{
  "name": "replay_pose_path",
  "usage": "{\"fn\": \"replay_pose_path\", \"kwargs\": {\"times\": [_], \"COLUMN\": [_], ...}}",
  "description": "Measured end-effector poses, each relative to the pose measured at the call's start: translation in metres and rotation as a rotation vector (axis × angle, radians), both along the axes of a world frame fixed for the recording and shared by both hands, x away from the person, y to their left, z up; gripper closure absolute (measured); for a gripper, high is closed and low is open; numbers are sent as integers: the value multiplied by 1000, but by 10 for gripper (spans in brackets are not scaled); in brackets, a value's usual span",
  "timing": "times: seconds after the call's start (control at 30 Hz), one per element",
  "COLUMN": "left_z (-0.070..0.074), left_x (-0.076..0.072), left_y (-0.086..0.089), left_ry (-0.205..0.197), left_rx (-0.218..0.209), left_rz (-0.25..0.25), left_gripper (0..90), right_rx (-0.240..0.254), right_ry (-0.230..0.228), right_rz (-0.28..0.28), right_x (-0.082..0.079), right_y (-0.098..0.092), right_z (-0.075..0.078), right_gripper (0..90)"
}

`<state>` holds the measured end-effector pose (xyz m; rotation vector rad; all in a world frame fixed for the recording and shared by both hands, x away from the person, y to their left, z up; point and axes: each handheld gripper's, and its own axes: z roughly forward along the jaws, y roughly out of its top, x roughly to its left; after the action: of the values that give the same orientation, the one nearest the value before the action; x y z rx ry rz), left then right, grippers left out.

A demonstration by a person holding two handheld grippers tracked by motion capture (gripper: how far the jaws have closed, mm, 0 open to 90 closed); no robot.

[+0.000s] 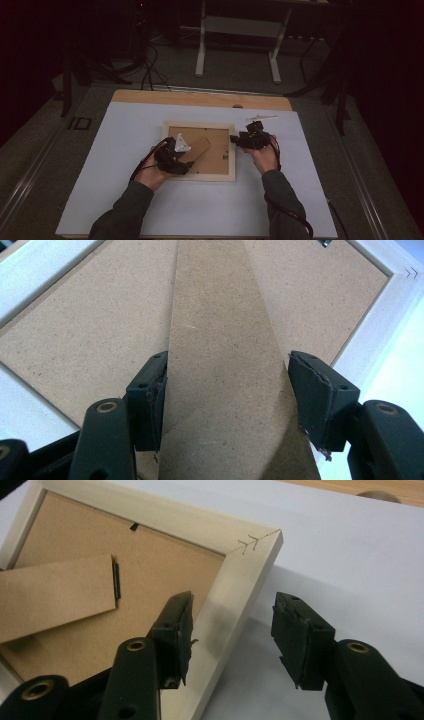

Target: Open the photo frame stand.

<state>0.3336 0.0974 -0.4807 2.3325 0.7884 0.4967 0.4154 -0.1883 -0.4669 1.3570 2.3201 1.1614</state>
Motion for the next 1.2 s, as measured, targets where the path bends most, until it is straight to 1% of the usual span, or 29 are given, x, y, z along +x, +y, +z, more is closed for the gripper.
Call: {"fn": "replay_pose_path", "kwargs": {"times": [0.1, 0.17, 0.33, 0.5, 0.6, 0.77, 0.83, 0.93, 1.03, 1.13, 1.17, 1.2], "left_z": [0, 0, 0, -1, -2, -3, -2, -2, -1, -1, -2, -1], "left_x": [-1, -2, -2, -5, -6, -7, -7, -10, -11, -11, -11, -11], "left_y": [0, -1, -1, -1, -1, -2, -2, -4, -4, -4, -4, -4], "left_ry": [-9, -17, -22, -45, -61, -85, -98, -127, -144, -150, -162, -166], "left_rx": [1, 4, 7, 10, 12, 9, 17, 30, 30, 30, 31, 28], "left_rz": [0, -1, -1, -3, 5, 16, 16, 10, 2, -2, -3, -3], "left_gripper": [389, 389, 388, 388, 387, 386, 386, 386, 386, 385, 385, 385], "right_rx": [13, 32, 40, 41, 38, 70, 78, 109, 141, 147, 147, 155], "right_ry": [8, 19, 36, 51, 61, 83, 90, 97, 111, 111, 110, 112], "right_rz": [0, -1, -5, -1, -1, -2, 3, 0, 1, -1, -1, -5], "right_x": [1, 3, 6, 9, 11, 13, 14, 16, 17, 18, 18, 18], "right_y": [0, 0, 0, 2, 2, 1, 2, 2, 2, 2, 2, 0], "right_z": [0, 0, -2, -3, -6, -8, -9, -10, -9, -8, -7, -6], "right_gripper": [502, 507, 522, 529, 526, 520, 516, 513, 499, 500, 506, 525]}}
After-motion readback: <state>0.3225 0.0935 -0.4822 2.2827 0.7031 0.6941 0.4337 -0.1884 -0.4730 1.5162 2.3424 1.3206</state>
